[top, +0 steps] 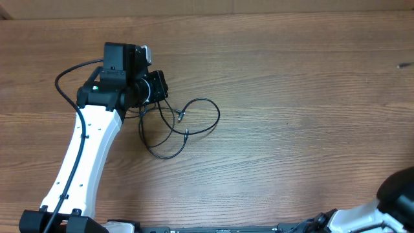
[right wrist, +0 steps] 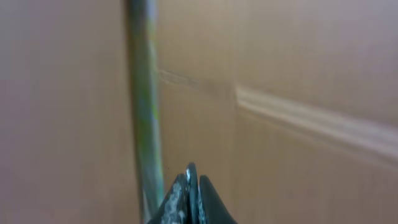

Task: Untangle cables

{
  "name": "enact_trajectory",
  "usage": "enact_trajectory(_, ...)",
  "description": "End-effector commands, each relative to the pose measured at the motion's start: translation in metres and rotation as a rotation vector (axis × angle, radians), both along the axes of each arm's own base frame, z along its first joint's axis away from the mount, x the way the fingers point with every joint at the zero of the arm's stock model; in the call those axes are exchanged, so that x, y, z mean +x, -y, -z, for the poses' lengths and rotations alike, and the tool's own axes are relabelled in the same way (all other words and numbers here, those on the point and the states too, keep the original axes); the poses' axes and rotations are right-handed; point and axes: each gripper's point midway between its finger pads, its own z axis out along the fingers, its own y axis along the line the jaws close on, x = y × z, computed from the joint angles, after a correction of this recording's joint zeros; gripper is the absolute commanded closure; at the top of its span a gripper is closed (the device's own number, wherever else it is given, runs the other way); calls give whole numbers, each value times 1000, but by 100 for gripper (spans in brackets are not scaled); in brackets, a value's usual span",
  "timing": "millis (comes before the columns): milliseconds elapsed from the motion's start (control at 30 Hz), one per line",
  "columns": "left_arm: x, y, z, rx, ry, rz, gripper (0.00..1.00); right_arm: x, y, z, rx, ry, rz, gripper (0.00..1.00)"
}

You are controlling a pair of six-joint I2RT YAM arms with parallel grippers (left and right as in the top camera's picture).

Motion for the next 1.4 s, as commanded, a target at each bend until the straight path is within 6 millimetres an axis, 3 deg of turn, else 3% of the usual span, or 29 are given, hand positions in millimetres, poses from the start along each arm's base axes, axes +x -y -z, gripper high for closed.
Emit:
enact_trajectory(0, 4, 7, -6, 1, 15, 2, 96, -22, 48, 49, 108, -57, 171, 96)
enact_trajectory(167, 6, 13, 2, -13, -17, -16, 96, -67, 111, 108, 222, -97, 337, 96)
enact_trajectory(267, 8, 14, 7, -23, -39, -32, 96, -75, 127, 149, 285, -168, 302, 96)
enact_trajectory(433, 11, 21, 22, -56, -104, -85, 96, -49, 116, 228, 429, -284, 121, 96)
enact_trajectory(567, 9, 33, 39, -67, -164, -91, 96, -32, 99, 301, 525, -416, 75, 96)
enact_trajectory(667, 8, 46, 50, -69, -195, -82, 96, -28, 84, 343, 579, -512, 62, 96)
enact_trajectory(733, 7, 56, 56, -66, -203, -60, 96, -28, 77, 360, 611, -549, 61, 84)
enact_trajectory(767, 6, 62, 58, -63, -206, -46, 96, -27, 73, 364, 626, -558, 59, 78)
enact_trajectory(833, 5, 72, 62, -60, -206, -22, 96, -26, 68, 367, 643, -568, 55, 76)
enact_trajectory(900, 6, 82, 65, -60, -199, 0, 96, -24, 63, 365, 658, -584, 48, 64)
enact_trajectory(967, 7, 90, 68, -61, -191, 17, 95, -22, 54, 361, 695, -599, 45, 39)
enact_trajectory(1033, 8, 96, 70, -62, -187, 30, 93, -21, 48, 356, 725, -616, 44, 0)
enact_trajectory(1200, 5, 102, 73, -59, -193, 47, 90, -33, 49, 321, 808, -605, 174, 0)
enact_trajectory(1367, 4, 103, 73, -58, -193, 50, 72, -45, 43, 259, 874, -521, 255, 0)
